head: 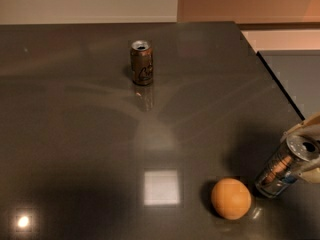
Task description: Move redbull can near orange
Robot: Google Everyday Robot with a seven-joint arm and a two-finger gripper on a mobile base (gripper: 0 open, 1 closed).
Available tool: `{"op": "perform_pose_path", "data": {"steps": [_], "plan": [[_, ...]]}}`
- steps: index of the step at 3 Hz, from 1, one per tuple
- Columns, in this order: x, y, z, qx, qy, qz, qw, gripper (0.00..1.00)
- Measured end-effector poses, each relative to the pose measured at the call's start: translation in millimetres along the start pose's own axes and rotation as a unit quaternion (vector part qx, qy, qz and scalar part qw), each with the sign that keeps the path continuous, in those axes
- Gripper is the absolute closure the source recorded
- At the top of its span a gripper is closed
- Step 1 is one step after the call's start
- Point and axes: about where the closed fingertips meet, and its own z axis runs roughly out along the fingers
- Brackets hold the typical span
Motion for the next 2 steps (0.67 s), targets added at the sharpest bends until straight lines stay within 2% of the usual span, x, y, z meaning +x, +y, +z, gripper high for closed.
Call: {"op": "perform_pose_path", "data": {"steps": [1, 2], "plan": [[4.0, 2.0, 8.4, -0.011, 0.005, -0.001, 0.9999, 1.0], [6.0, 4.9, 15.5, -0.016, 0.012, -0.008, 0.9998, 0.87]]}}
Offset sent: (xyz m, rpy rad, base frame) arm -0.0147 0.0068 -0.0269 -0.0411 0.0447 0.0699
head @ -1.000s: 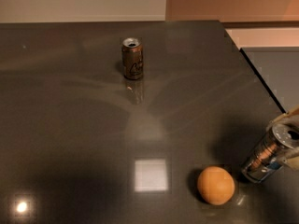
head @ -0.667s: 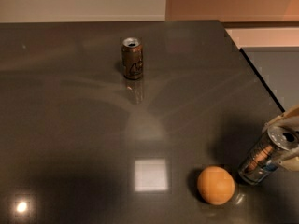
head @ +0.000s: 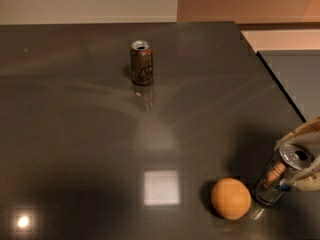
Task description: Move redbull can near orange
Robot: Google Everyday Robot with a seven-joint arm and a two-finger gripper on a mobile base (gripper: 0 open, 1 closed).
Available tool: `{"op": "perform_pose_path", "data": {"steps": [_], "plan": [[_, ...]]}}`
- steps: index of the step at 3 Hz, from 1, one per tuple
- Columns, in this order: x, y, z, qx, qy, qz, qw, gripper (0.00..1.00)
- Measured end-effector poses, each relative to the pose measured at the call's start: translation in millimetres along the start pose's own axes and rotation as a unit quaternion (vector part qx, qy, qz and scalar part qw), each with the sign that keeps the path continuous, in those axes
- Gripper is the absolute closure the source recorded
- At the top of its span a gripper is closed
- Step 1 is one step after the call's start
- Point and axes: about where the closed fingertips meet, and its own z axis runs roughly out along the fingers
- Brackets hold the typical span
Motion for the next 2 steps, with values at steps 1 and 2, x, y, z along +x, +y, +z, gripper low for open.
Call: {"op": "perform_pose_path", "data": {"steps": [1, 2], "plan": [[0.1, 1.8, 4.5, -0.002, 0.005, -0.01, 0.9999, 0.64], [-1.5, -0.4, 5.0, 0.003, 0.006, -0.012, 0.9999, 0.4]]}}
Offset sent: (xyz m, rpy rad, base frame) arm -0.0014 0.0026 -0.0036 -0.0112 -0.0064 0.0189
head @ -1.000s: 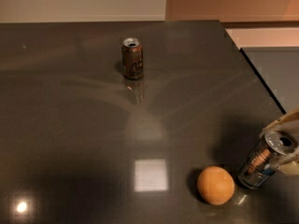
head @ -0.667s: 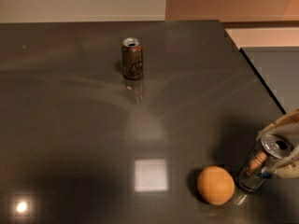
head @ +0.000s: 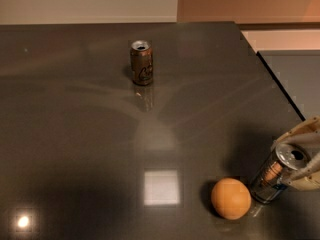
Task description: Move redbull can near orange
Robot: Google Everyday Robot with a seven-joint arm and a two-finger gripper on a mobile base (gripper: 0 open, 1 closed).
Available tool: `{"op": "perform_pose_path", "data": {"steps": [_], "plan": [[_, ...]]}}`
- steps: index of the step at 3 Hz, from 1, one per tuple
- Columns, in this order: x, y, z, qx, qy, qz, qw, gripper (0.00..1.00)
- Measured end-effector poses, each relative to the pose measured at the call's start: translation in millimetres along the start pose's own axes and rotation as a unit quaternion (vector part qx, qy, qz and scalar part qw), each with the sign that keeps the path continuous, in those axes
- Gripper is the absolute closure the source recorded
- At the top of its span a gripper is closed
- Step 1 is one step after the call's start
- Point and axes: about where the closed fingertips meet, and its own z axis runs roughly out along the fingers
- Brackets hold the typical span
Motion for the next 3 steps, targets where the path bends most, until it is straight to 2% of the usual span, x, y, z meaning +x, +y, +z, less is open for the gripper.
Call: {"op": "perform_pose_path", "data": {"steps": [1, 2, 3], "plan": [[-1.6, -2.1, 0.3, 0.005, 0.0, -0.001, 1.0, 0.17], [-3.1, -3.8, 0.6, 0.009, 0.001, -0.003, 1.0, 0.0], [-3.3, -4.1, 0.6, 0.01, 0.001, -0.003, 1.0, 0.0]]}}
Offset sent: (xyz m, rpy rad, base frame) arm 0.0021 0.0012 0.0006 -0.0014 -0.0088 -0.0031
